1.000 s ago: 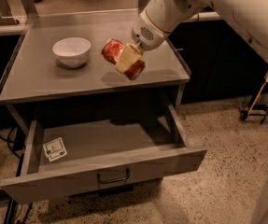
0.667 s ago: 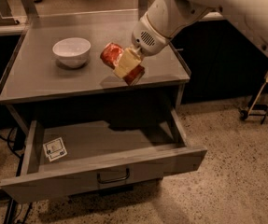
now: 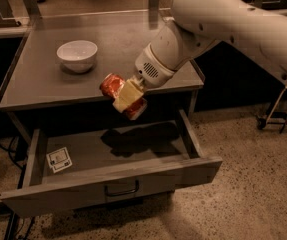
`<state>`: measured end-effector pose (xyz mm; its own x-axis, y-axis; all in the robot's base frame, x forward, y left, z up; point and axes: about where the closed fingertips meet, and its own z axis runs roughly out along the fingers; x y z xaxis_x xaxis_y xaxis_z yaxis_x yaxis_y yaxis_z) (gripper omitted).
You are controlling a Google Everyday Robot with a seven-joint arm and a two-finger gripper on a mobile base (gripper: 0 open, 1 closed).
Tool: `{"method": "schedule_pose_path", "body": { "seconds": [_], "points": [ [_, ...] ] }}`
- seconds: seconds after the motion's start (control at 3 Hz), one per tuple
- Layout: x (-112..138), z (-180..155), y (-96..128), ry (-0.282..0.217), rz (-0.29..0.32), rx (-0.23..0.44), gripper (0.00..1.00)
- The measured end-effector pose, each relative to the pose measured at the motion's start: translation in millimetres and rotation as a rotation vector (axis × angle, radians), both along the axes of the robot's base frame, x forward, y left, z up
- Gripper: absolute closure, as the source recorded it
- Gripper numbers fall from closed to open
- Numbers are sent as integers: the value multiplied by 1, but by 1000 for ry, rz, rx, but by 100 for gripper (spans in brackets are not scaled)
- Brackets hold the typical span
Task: Place coke can into top drawer
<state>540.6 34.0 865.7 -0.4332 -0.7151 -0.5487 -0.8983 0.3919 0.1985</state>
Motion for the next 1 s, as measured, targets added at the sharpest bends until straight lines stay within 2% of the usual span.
{"method": "schedule_pose_path", "body": {
  "seconds": [0.33, 1.0],
  "points": [
    [-5, -28, 1, 56, -5, -5, 100],
    [-6, -31, 2, 67, -4, -2, 100]
  ]
}}
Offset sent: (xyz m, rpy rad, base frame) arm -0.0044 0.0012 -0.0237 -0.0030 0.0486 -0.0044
